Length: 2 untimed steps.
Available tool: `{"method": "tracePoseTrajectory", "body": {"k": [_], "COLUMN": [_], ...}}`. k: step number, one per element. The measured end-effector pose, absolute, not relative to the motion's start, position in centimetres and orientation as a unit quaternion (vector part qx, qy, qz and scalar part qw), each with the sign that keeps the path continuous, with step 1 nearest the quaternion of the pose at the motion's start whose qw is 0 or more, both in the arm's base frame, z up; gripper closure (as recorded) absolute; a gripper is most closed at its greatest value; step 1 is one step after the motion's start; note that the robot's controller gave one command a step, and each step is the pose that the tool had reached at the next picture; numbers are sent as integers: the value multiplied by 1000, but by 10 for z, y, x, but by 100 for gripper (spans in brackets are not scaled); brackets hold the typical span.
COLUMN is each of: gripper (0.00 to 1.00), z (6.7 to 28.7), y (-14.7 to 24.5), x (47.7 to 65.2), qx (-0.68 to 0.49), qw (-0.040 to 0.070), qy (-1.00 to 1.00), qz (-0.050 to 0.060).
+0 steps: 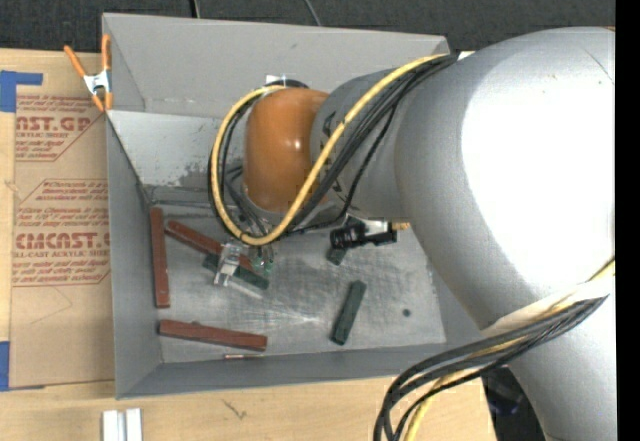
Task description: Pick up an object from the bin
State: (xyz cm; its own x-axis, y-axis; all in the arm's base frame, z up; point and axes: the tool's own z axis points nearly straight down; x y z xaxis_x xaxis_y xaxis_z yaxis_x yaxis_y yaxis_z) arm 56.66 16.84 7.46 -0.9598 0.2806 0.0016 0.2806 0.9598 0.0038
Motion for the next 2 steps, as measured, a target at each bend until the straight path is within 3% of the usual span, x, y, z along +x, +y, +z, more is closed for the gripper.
{"method": "tracePoseTrajectory", "body": {"k": [1,2], "gripper": [100,100], "z": [75,92], "y": [168,167], "x": [567,563], "qx": [-142,-142], "qw": [0,5], "qy": [-990,-990], "qz": [-2,1]}}
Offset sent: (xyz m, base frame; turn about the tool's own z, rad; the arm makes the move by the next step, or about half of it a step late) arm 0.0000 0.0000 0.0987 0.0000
